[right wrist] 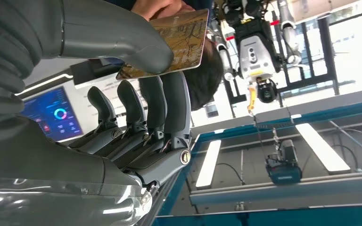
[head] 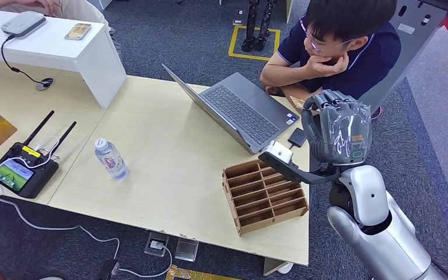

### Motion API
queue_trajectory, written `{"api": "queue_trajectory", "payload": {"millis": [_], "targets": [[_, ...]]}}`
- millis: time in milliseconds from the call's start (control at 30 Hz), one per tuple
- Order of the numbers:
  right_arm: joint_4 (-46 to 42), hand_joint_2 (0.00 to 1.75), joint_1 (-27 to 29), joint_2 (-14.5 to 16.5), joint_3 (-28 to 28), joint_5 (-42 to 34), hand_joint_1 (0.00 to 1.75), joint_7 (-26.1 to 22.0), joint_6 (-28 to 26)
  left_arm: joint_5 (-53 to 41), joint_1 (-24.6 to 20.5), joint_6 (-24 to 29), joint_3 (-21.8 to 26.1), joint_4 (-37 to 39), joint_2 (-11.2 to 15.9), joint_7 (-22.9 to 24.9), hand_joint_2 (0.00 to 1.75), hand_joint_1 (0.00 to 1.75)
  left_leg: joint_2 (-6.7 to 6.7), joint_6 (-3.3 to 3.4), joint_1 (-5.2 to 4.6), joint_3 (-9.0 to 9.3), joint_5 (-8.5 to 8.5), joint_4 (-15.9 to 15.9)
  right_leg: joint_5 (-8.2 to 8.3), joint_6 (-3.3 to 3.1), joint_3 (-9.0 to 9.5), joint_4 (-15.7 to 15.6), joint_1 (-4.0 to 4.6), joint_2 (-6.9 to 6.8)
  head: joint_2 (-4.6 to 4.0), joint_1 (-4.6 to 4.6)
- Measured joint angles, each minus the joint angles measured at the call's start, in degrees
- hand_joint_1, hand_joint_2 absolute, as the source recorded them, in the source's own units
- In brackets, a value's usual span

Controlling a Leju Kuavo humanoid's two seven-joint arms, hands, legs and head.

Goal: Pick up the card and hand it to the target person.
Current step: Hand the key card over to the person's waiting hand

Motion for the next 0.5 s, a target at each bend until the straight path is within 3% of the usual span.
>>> {"api": "queue_trajectory", "payload": {"millis": [500], "targets": [[3.9, 1.75, 0.2, 1.0, -1.1, 1.5, 1.40, 1.6, -0.4, 0.0, 0.0, 0.0, 0.0, 0.0, 0.0, 0.0, 1.75, 0.00, 0.00, 0.00, 0.00, 0.00, 0.00, 0.0, 0.00, 0.00, -0.01, 0.0, 0.00, 0.00, 0.00, -0.01]]}}
